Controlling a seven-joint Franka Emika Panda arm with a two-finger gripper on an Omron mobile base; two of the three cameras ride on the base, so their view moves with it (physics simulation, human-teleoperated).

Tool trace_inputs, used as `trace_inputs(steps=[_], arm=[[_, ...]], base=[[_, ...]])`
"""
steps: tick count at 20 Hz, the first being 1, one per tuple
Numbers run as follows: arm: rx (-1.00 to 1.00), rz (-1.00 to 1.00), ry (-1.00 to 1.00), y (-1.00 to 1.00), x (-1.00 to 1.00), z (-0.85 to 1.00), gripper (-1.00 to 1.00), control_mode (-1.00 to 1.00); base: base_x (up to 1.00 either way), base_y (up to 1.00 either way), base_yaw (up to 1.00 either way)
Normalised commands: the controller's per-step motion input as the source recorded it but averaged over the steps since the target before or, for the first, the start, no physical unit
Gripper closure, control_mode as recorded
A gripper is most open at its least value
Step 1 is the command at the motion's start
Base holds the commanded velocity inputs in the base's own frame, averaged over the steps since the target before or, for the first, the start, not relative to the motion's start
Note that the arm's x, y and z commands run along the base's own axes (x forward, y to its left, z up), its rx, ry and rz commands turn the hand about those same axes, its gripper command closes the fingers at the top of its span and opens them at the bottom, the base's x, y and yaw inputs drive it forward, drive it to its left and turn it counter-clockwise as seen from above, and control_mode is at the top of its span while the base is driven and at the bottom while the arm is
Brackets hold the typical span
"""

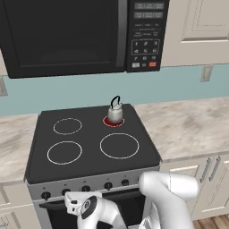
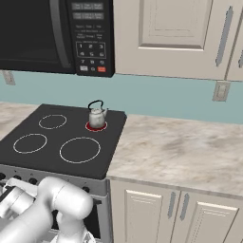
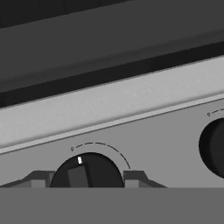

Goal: The kettle is done boiling. Turn off the stove, then wait for 300 timesteps before moving the kettle to the dining table.

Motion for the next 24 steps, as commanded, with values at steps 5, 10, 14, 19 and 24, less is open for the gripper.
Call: trace_inputs(steps=[5, 10, 14, 19, 24], arm=[[0.21, -0.01, 0.01, 0.03, 0.24, -0.1, 1.0, -1.0], [0.19, -0.02, 0.01, 0.06, 0.28, -0.13, 1.0, -1.0], [0.17, -0.04, 0.0, 0.08, 0.29, -0.17, 1.0, -1.0], [0.14, -0.09, 0.0, 0.15, 0.27, -0.26, 1.0, -1.0], [0.13, -0.1, 0.0, 0.18, 0.08, -0.24, 1.0, -1.0]], base=[[0.0, 0.0, 0.0], [0.0, 0.0, 0.0], [0.0, 0.0, 0.0], [0.0, 0.0, 0.0], [0.0, 0.0, 0.0]])
